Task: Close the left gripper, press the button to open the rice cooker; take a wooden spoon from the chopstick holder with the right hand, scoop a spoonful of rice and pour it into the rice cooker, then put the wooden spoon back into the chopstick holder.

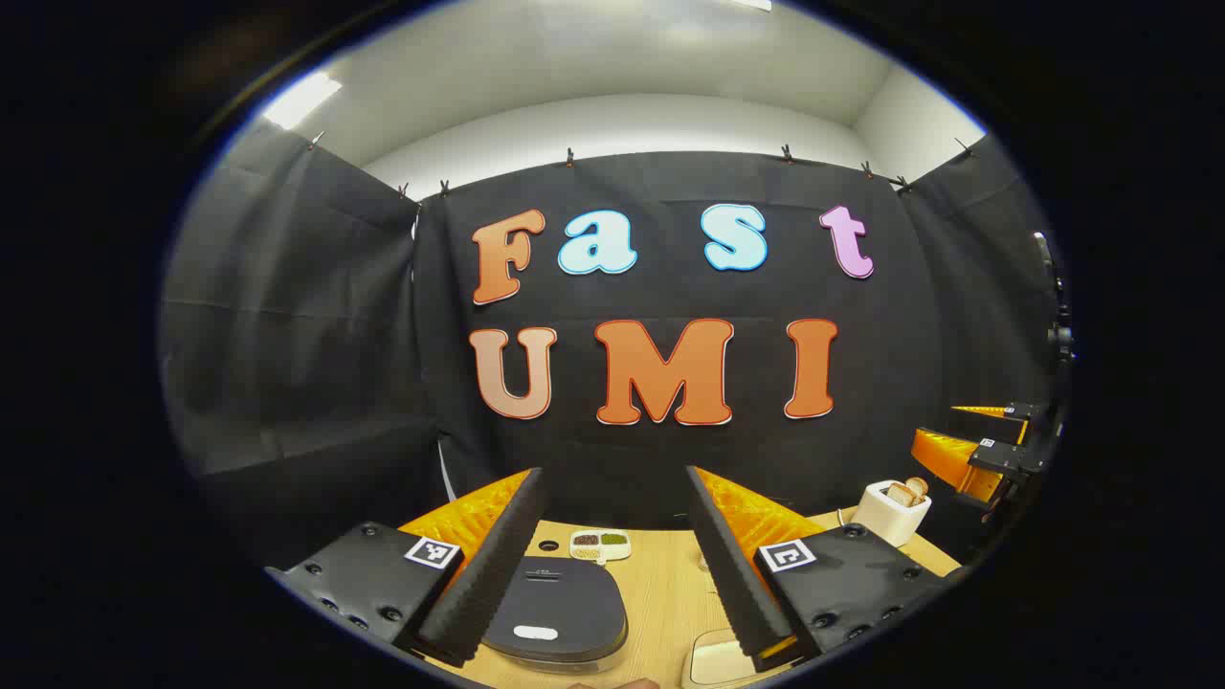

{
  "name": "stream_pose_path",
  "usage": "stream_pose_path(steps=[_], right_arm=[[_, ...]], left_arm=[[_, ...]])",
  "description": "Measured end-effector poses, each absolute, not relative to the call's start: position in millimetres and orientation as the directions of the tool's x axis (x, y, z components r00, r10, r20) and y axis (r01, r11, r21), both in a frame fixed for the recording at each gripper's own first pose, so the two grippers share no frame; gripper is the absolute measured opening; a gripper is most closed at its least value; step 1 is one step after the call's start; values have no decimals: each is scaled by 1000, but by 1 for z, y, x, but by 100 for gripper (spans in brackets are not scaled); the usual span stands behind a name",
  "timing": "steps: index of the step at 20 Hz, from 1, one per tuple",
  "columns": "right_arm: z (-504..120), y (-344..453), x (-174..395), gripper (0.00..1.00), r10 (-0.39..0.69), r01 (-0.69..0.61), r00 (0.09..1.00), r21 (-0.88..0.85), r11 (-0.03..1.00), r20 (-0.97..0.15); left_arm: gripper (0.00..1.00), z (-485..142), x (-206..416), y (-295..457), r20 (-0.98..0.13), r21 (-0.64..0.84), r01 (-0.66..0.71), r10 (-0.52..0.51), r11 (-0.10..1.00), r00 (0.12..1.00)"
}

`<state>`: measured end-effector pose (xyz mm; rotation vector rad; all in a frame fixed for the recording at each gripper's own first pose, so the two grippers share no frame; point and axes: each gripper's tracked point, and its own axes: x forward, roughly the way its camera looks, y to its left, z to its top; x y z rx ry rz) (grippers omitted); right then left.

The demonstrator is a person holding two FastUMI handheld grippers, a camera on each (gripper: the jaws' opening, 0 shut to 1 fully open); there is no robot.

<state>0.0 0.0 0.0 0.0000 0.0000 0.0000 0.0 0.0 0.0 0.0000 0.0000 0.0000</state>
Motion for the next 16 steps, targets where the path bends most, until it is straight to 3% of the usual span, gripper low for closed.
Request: stream_pose_path(steps=[16], right_arm=[[6, 5, 4, 95, -6, 6, 1000, 37, 999, 10]], left_arm=[[100, -6, -1, 9, -17, 4, -11, 11, 1000, 1000]])
